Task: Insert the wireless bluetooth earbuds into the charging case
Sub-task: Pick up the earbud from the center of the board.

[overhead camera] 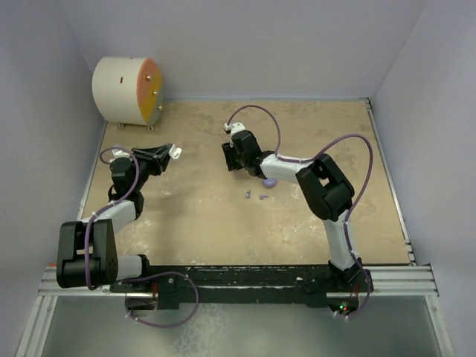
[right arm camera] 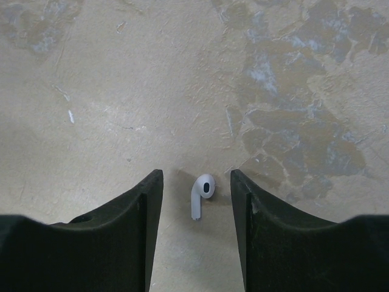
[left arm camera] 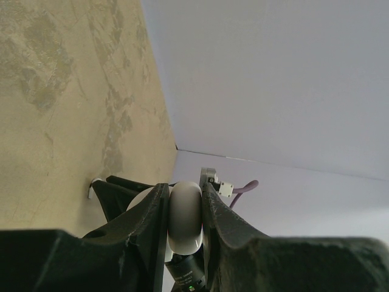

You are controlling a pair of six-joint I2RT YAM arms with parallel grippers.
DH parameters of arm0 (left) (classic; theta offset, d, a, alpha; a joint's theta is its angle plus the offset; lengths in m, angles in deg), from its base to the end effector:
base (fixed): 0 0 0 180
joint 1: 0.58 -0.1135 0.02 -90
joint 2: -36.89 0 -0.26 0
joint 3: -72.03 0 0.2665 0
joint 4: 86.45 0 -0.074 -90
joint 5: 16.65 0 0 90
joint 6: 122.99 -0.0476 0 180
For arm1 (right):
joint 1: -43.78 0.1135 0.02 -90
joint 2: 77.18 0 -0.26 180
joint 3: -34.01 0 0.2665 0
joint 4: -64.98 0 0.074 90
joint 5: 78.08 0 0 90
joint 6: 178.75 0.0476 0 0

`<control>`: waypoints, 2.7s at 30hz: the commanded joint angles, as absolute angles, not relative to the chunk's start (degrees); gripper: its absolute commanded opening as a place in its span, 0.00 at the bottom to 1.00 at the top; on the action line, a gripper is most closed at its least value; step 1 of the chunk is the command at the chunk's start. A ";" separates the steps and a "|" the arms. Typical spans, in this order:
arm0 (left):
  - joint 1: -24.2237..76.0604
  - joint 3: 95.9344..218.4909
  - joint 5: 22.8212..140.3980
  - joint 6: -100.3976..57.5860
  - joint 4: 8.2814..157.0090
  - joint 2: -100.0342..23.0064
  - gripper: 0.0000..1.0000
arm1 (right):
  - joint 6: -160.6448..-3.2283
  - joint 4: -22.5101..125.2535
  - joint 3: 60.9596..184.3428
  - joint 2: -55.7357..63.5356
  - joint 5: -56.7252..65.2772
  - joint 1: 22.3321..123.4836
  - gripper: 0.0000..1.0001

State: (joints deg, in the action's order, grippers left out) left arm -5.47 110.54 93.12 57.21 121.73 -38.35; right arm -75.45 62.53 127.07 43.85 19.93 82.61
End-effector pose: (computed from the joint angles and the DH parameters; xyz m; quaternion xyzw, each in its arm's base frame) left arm 0.2852 0.0082 0.1879 -0.4752 0.5866 -0.5312 0.3845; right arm 0.3889 0.3045 0.1500 -0.1574 0.8520 0.1633 0.4718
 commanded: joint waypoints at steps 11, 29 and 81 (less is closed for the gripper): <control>-6.12 110.27 93.74 56.24 124.75 -36.98 0.00 | -73.95 62.21 129.58 46.08 19.39 82.62 0.43; -6.12 110.45 93.74 56.29 124.99 -37.47 0.00 | -73.80 60.41 127.56 45.61 21.05 82.56 0.33; 9.25 118.20 89.35 62.73 134.86 -47.98 0.00 | -79.93 139.37 94.41 19.24 0.76 81.40 0.00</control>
State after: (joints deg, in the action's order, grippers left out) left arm 7.84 114.76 90.47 61.36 129.86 -47.77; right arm -78.95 124.52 94.33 17.82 4.61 81.89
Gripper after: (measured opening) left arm 0.243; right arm 0.115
